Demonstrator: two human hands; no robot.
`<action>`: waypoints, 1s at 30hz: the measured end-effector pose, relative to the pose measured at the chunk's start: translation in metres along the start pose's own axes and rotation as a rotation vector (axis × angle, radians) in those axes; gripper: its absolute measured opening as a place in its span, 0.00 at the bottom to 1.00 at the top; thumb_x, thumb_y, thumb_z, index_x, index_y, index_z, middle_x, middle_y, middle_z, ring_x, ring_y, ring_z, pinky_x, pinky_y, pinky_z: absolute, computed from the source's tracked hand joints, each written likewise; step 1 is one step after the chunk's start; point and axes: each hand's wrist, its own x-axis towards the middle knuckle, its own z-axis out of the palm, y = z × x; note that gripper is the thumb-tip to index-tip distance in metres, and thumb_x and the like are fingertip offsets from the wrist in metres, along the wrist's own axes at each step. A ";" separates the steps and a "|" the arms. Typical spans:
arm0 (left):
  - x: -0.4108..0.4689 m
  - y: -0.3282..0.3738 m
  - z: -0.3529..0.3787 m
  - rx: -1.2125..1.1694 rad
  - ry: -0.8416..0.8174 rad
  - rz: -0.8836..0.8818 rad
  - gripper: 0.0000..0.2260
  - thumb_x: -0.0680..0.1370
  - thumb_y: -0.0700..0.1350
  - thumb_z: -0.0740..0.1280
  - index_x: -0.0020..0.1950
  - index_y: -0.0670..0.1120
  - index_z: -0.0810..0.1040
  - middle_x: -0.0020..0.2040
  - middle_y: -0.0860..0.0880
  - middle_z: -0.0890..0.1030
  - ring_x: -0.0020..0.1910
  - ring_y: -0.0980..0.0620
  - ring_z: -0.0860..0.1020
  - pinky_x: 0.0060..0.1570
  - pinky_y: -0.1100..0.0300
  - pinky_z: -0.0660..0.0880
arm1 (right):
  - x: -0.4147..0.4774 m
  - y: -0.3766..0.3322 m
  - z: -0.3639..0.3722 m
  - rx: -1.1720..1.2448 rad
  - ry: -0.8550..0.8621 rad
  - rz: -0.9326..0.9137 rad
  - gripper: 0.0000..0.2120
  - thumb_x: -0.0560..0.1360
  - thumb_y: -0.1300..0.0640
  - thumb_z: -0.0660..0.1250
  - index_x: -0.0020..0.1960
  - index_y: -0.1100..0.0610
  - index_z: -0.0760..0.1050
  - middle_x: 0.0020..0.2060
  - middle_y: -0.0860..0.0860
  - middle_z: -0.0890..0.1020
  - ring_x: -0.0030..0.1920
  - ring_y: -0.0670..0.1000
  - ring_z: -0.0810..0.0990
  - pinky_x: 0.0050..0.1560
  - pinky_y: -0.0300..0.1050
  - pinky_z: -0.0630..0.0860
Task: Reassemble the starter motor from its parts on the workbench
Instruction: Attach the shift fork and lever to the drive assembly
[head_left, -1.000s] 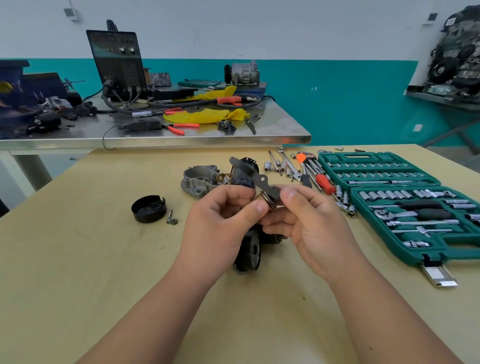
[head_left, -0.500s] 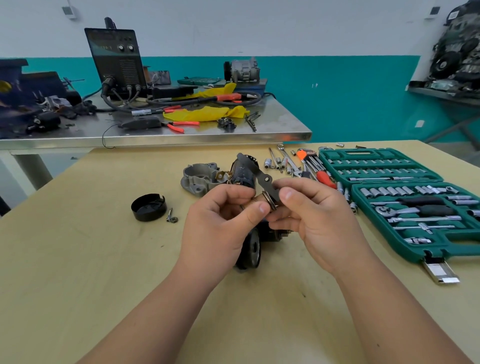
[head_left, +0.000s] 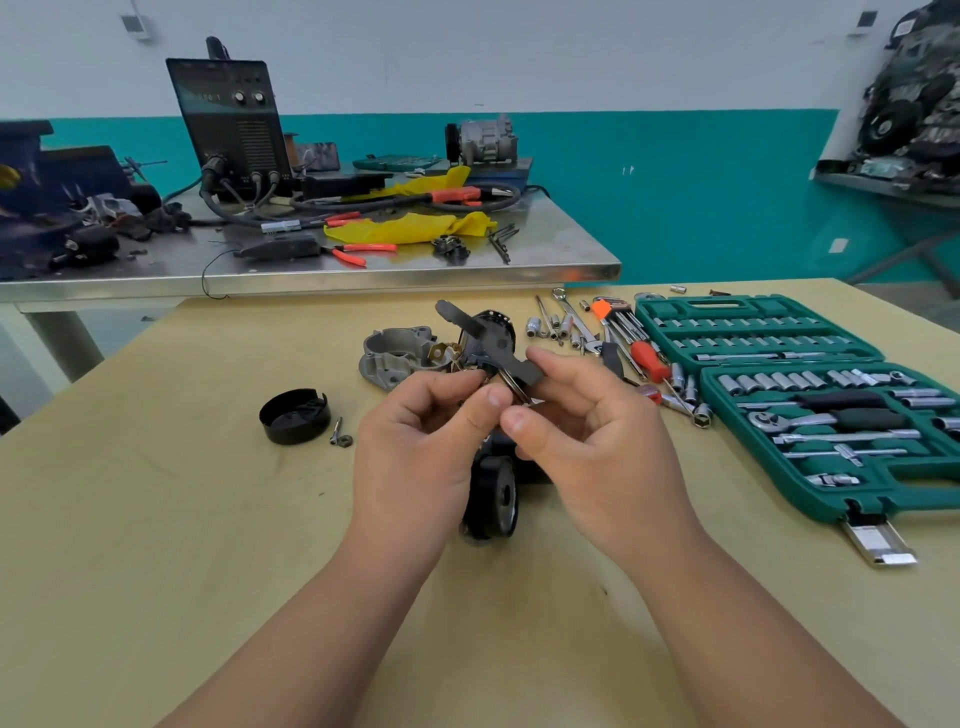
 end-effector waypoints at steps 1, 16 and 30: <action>0.000 -0.001 0.000 -0.020 0.005 -0.012 0.10 0.65 0.51 0.74 0.42 0.48 0.84 0.39 0.51 0.85 0.40 0.56 0.83 0.42 0.65 0.79 | -0.001 0.000 0.002 -0.013 0.011 -0.015 0.19 0.67 0.51 0.73 0.55 0.37 0.74 0.48 0.37 0.84 0.49 0.42 0.84 0.47 0.41 0.81; 0.001 -0.009 -0.002 0.331 -0.210 0.096 0.15 0.80 0.43 0.67 0.56 0.66 0.78 0.54 0.67 0.82 0.58 0.68 0.77 0.57 0.71 0.72 | 0.004 0.009 0.001 -0.189 0.199 -0.192 0.20 0.72 0.58 0.73 0.55 0.37 0.73 0.45 0.28 0.80 0.46 0.33 0.80 0.41 0.23 0.73; 0.007 0.014 -0.042 1.218 -0.318 -0.705 0.26 0.77 0.70 0.51 0.44 0.46 0.64 0.37 0.42 0.80 0.26 0.45 0.81 0.29 0.57 0.77 | 0.020 0.031 -0.019 -0.233 0.264 -0.010 0.18 0.70 0.53 0.75 0.51 0.32 0.74 0.46 0.30 0.81 0.51 0.32 0.78 0.48 0.26 0.74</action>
